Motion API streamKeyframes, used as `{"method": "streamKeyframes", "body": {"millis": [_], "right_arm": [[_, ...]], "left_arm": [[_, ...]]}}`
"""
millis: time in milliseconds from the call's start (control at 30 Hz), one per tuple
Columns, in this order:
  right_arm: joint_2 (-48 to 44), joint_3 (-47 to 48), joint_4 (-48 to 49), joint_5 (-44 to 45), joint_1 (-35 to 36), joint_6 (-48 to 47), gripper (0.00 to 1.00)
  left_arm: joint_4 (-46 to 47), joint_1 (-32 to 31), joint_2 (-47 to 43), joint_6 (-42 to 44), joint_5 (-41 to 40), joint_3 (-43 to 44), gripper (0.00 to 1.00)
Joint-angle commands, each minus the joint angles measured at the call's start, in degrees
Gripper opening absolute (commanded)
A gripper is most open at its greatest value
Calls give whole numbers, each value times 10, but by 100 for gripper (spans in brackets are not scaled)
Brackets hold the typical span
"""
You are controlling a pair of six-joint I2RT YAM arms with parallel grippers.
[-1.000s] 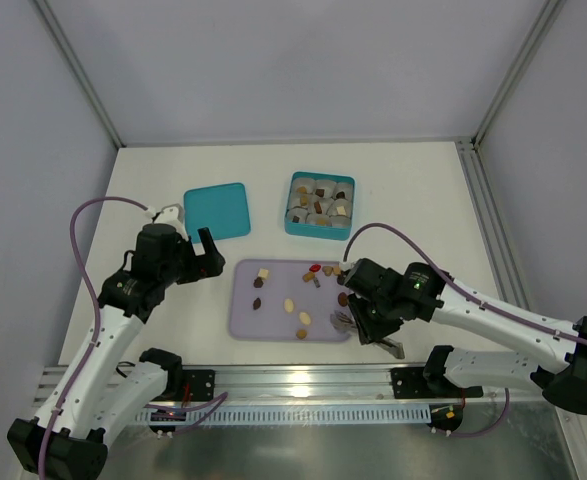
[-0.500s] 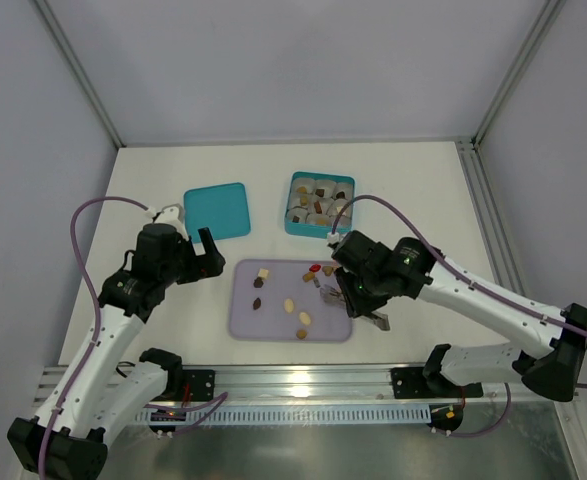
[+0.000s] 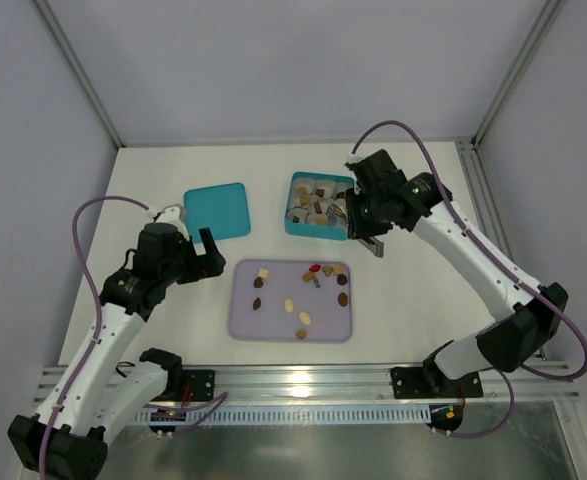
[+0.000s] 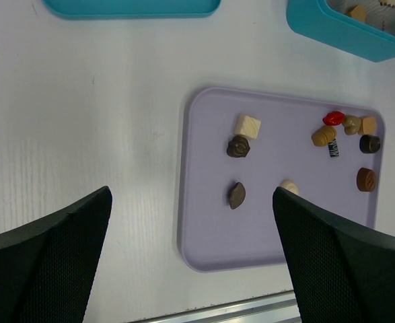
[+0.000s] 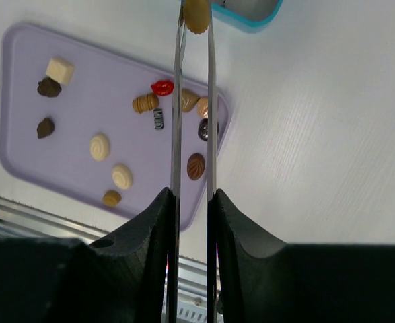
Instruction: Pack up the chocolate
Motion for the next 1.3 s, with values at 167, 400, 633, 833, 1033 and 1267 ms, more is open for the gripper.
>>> {"method": "streamKeyframes", "body": {"millis": [167,400,633,833,1033,1267], "right_arm": [[101,92,42,6,-51,-49,27],[136,83,61,4,-69,-53,27],[137,58,73,6,-77,-54,27],[130,35,79,2,-78,-53,27],[123,25,81,0,-78,-53,28],[115,10,83,-3,-78,-53,28]], "left_arm": [[8,-3,5,3,4,5,100],[8,-3,5,3,1,4,100],[7,-3,6,2,2,5,100],[8,-2,5,2,2,5,100],[8,-2,4,3,2,4,100],[8,-3,1,2,1,3,100]]}}
